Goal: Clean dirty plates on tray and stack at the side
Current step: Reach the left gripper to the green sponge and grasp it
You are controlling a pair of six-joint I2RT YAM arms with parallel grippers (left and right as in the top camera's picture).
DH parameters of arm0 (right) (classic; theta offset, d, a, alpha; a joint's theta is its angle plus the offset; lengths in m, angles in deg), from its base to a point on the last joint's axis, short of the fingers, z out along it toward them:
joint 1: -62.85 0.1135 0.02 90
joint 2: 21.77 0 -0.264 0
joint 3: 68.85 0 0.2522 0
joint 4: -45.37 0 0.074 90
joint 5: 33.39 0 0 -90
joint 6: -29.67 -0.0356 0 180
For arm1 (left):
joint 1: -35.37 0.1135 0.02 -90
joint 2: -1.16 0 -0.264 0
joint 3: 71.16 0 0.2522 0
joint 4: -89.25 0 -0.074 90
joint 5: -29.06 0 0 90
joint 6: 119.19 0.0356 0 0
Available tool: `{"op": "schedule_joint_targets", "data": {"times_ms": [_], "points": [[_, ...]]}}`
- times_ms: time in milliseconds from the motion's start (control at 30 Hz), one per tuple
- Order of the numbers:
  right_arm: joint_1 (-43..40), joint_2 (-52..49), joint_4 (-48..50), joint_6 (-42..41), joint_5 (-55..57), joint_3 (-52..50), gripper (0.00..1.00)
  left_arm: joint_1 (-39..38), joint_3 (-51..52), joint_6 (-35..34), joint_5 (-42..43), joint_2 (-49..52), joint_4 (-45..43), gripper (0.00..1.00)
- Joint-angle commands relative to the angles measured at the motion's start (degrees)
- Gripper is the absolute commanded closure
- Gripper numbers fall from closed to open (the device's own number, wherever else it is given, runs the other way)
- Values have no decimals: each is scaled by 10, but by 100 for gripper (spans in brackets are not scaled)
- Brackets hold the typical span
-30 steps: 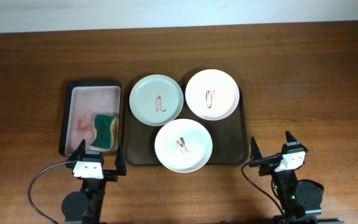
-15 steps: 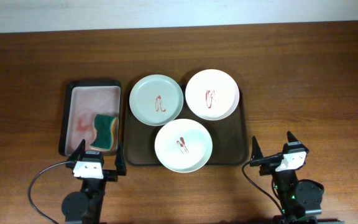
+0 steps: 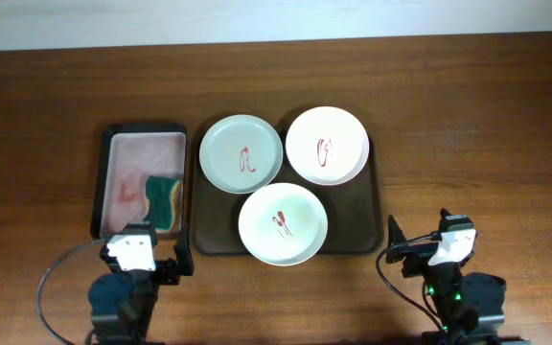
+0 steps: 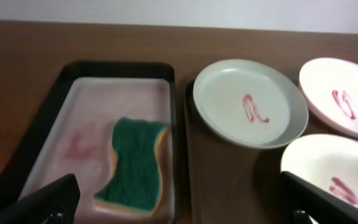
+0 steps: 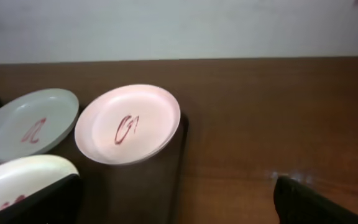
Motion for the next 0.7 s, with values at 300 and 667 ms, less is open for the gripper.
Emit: {"op": "schedule_joint_targets", "data": {"times_ms": [300, 667], "points": [[3, -265, -176, -11, -53, 274, 1, -3, -273, -7, 7, 276, 182, 1], [3, -447, -339, -11, -111, 451, 1, -3, -439, -7, 18, 447, 340, 1]]}}
